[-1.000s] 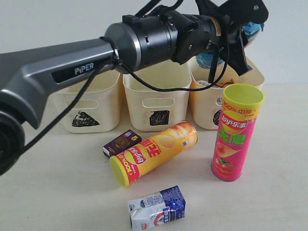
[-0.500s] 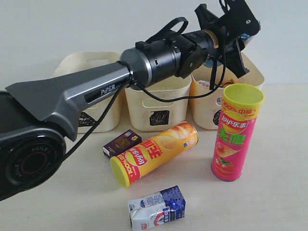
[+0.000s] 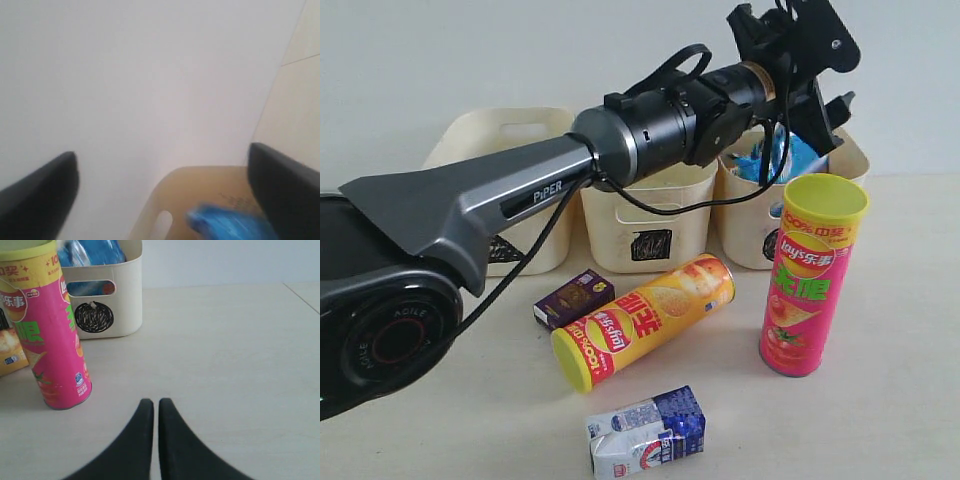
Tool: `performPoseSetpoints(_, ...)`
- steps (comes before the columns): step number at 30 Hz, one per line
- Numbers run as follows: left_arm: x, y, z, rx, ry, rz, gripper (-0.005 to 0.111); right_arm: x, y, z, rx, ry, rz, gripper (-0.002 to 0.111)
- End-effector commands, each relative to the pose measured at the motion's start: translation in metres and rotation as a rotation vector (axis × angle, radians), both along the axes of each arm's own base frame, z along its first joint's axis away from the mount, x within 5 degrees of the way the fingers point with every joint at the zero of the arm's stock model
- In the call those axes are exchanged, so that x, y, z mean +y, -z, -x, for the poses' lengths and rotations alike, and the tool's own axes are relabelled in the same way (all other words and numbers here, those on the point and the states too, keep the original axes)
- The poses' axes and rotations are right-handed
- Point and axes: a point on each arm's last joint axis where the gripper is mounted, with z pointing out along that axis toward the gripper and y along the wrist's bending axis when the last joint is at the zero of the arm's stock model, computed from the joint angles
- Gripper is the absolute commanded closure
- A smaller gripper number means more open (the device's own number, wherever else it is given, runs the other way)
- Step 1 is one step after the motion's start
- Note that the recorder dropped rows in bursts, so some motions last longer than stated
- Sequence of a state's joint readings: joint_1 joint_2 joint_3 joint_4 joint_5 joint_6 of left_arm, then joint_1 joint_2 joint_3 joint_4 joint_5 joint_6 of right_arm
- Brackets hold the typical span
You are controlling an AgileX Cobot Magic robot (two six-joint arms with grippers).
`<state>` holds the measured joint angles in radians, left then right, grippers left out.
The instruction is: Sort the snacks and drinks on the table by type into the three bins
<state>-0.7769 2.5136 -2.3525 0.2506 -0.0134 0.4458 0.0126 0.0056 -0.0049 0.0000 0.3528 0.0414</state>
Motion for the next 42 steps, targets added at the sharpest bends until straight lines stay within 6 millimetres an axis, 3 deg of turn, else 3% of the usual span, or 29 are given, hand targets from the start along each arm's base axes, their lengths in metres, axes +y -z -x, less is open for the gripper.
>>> performPoseSetpoints(1,0.000,-0.009,0.001,-0.017,0.007,0.045,0.000,0.000,0.001,0.000,-0.010,0.003,-0.002,0.107)
performPoseSetpoints(4,0.000,-0.009,0.001,-0.017,0.007,0.042,0.002,0.000,0.001,0.000,-0.010,0.003,-0.002,0.107)
performPoseSetpoints(6,0.001,-0.010,0.001,0.003,-0.002,0.021,0.011,0.000,0.001,0.000,-0.010,0.003,-0.002,0.107)
performPoseSetpoints(8,0.004,-0.012,0.003,0.039,-0.020,-0.030,0.030,0.000,0.001,0.000,-0.010,0.003,-0.002,0.107)
performPoseSetpoints(12,0.013,-0.034,0.015,0.125,-0.060,-0.136,0.094,0.000,0.001,0.000,-0.010,0.003,-0.002,0.107)
performPoseSetpoints(13,0.015,-0.044,0.018,0.137,-0.065,-0.134,0.101,0.000,0.001,0.000,-0.010,0.003,-0.002,0.107)
performPoseSetpoints(19,0.031,-0.089,0.037,0.230,-0.109,-0.092,0.102,0.000,0.001,0.000,-0.010,0.003,-0.002,0.107)
performPoseSetpoints(25,0.045,-0.092,0.045,0.355,-0.169,-0.209,0.102,0.000,0.001,0.000,-0.010,0.003,-0.002,0.107)
performPoseSetpoints(30,0.051,-0.102,0.064,0.408,-0.197,-0.305,0.102,0.000,0.001,0.000,-0.010,0.003,-0.002,0.107)
performPoseSetpoints(36,0.059,-0.121,0.090,0.469,-0.195,-0.299,0.102,0.000,0.001,0.000,-0.010,0.003,-0.002,0.107)
performPoseSetpoints(42,0.079,-0.118,0.111,0.537,-0.195,-0.305,0.102,0.000,0.001,0.000,-0.010,0.003,-0.002,0.107)
